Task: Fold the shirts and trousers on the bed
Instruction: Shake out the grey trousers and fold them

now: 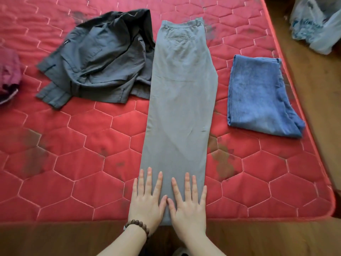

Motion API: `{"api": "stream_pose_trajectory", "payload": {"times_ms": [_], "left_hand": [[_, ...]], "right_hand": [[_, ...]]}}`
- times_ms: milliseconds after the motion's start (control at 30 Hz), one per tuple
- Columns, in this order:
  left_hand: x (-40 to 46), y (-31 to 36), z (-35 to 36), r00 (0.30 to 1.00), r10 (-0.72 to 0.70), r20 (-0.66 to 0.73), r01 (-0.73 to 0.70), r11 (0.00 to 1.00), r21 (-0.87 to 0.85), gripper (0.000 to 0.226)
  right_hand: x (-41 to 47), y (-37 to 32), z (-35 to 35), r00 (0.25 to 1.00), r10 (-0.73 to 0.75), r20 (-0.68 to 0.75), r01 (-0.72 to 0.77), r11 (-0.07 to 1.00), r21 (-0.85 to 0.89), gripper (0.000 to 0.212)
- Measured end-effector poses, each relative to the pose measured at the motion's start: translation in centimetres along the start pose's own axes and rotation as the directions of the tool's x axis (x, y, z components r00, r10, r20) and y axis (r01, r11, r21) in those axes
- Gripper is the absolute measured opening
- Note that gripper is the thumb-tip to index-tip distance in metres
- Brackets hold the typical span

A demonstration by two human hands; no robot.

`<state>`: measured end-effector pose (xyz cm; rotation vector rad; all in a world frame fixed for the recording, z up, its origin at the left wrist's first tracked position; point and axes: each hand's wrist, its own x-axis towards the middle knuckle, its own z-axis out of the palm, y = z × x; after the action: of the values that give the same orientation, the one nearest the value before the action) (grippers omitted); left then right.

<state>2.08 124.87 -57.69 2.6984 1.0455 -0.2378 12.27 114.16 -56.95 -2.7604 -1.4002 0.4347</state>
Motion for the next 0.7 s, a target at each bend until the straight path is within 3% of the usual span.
{"api": "stream_pose_trajectory", "payload": {"times_ms": [300,400,467,567,633,700], "left_hand": [[-5.6,-0.2,0.4,0.995,-0.033,0.097,0.038,0.998,-0.050,0.069],[-6.6,-0.6,-0.1,0.997,-0.041,0.062,0.051,0.985,-0.166,0.066],[-6.8,-0.9,-1.0,0.992,-0.125,0.026,0.127,0.937,-0.325,0.064],[-6.4,-1.1,-2.5,0.951,-0.306,0.042,0.279,0.790,-0.546,0.059],[-5.8,-1.3,-3.2,0.903,-0.415,0.112,0.388,0.676,-0.626,0.047],[-5.5,-1.6,-3.5,0.876,-0.449,0.174,0.448,0.628,-0.636,0.030]], "right_hand": [[-4.9,-0.9,0.3,0.997,0.017,0.077,-0.019,0.999,0.035,0.061],[-5.7,-0.6,-0.1,0.998,0.047,0.032,-0.050,0.990,0.134,0.063],[-5.9,-0.4,-1.0,0.979,0.202,-0.002,-0.193,0.939,0.286,0.067],[-5.8,-0.7,-2.3,0.890,0.454,0.033,-0.415,0.778,0.471,0.072],[-5.7,-1.1,-2.7,0.826,0.561,0.057,-0.511,0.702,0.496,0.064],[-5.5,-0.8,-2.4,0.745,0.652,0.141,-0.608,0.577,0.545,0.049]]}}
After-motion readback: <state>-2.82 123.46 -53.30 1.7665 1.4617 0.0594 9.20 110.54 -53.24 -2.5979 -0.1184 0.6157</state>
